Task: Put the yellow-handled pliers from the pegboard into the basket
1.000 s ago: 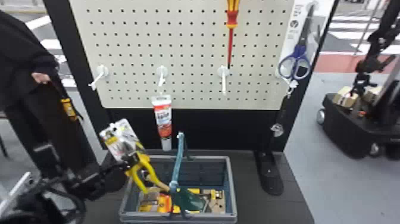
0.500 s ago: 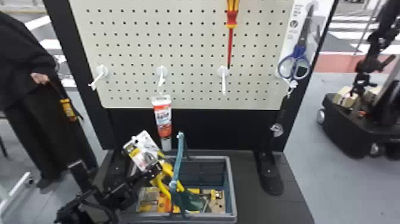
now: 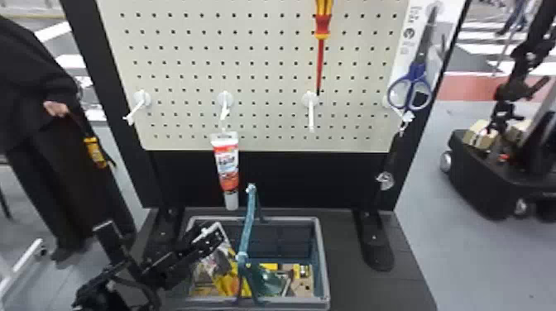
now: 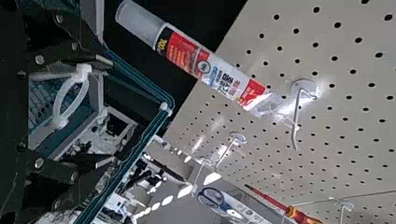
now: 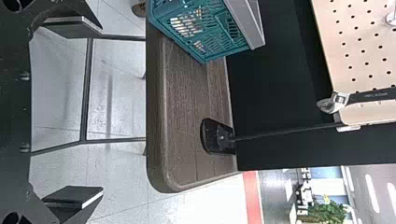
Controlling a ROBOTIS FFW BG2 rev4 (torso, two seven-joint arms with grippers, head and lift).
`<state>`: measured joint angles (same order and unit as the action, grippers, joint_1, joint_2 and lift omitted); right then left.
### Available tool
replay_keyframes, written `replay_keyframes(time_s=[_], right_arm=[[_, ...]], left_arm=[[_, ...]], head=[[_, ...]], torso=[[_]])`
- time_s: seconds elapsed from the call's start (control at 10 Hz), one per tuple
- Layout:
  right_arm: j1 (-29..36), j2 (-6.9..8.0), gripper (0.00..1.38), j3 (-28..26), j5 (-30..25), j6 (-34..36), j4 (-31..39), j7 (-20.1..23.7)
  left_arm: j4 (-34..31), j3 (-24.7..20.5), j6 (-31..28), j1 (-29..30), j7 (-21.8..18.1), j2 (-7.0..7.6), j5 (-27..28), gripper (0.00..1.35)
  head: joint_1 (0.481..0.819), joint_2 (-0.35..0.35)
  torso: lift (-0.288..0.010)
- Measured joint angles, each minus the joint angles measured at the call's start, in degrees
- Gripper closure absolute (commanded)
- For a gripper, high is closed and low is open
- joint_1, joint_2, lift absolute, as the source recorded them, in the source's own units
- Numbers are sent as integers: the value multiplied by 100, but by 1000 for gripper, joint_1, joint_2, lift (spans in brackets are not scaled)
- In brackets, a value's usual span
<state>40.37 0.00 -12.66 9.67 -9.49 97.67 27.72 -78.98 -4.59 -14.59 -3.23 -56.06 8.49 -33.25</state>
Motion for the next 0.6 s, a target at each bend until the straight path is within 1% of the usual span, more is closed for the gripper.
replay_keyframes(time_s=[0.6], right_arm=[[-23, 0, 108, 0, -5, 0, -14, -1]], left_arm=[[-13, -76, 53, -5, 17, 0, -59, 199]], head=[[549, 0]], torso=[[-100]])
